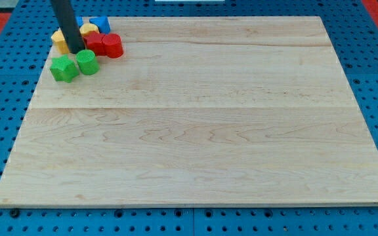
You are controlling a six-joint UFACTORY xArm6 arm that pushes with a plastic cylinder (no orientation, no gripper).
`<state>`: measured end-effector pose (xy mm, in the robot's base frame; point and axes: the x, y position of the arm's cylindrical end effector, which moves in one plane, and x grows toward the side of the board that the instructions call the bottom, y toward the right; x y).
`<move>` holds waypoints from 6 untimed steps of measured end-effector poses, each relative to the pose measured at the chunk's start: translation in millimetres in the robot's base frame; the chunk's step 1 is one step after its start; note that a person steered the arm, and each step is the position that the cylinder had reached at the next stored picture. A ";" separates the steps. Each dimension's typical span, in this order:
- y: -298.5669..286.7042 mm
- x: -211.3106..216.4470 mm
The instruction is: Move the red blocks to the right
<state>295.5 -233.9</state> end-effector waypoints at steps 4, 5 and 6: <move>162.8 -5.7; 249.2 24.5; 256.4 69.2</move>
